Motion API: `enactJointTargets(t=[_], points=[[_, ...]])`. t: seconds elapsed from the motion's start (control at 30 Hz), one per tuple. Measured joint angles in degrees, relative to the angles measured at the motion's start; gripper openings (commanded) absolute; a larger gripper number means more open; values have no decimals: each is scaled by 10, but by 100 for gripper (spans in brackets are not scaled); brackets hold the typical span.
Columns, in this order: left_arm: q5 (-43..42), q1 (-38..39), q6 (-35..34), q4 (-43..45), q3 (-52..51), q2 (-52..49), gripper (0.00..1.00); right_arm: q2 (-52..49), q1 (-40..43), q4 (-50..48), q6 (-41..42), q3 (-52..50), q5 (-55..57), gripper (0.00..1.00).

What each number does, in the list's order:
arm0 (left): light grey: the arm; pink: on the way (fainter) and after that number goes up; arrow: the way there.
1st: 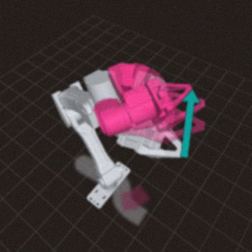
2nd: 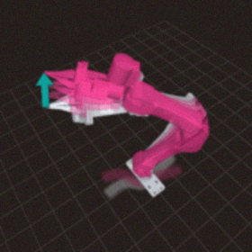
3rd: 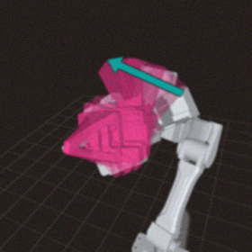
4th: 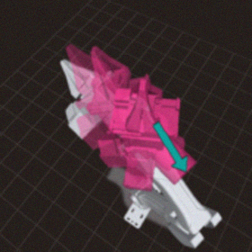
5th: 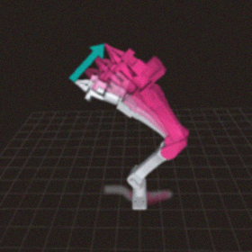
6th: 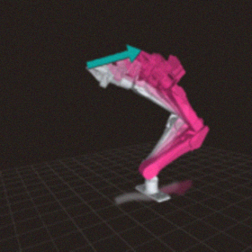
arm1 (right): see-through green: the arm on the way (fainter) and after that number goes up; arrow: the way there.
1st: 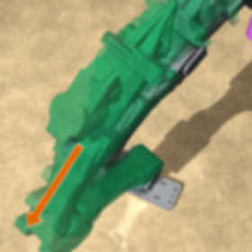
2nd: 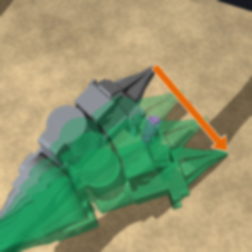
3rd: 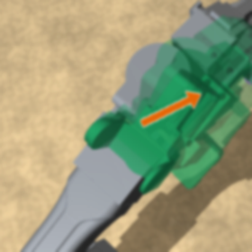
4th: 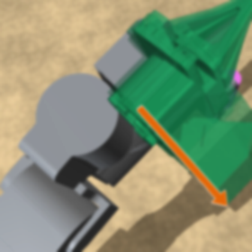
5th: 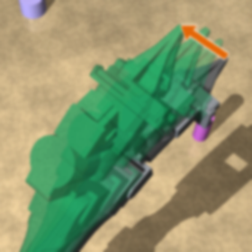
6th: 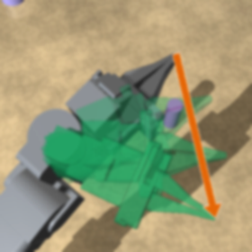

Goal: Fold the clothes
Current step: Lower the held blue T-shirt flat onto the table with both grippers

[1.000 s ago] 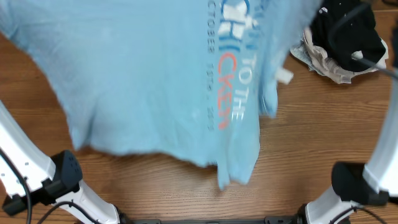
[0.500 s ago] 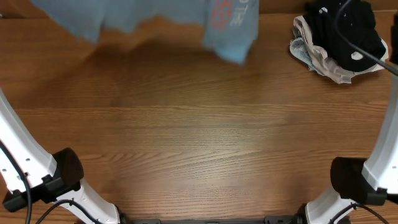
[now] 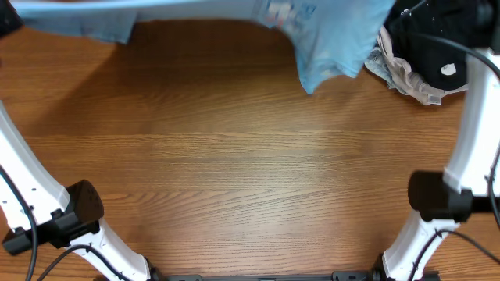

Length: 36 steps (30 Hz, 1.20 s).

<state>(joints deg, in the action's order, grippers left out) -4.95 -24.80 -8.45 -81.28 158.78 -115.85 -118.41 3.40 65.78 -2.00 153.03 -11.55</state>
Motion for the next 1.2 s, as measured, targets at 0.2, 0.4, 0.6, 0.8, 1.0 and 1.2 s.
enactJointTargets(t=[0.2, 0.4, 0.6, 0.8, 1.0, 1.2], points=[[0, 0, 0, -87, -2, -8, 4, -24, 0, 90, 2, -6, -21, 4], [0, -1, 18, -156, -2, -7, 4, 0, 0, 188, 16, -6, -25, 4], [-5, -1, 30, -156, -23, 16, 4, 23, 0, 285, 35, -6, -15, 4], [-6, -1, 31, -153, -142, 118, 4, 90, 3, 315, 55, -53, 5, 4], [0, -1, 38, -156, -301, 200, 4, 199, 3, 313, 79, -207, 9, 4], [2, -1, 42, -154, -418, 226, 4, 337, 4, 315, 106, -384, 21, 4]])
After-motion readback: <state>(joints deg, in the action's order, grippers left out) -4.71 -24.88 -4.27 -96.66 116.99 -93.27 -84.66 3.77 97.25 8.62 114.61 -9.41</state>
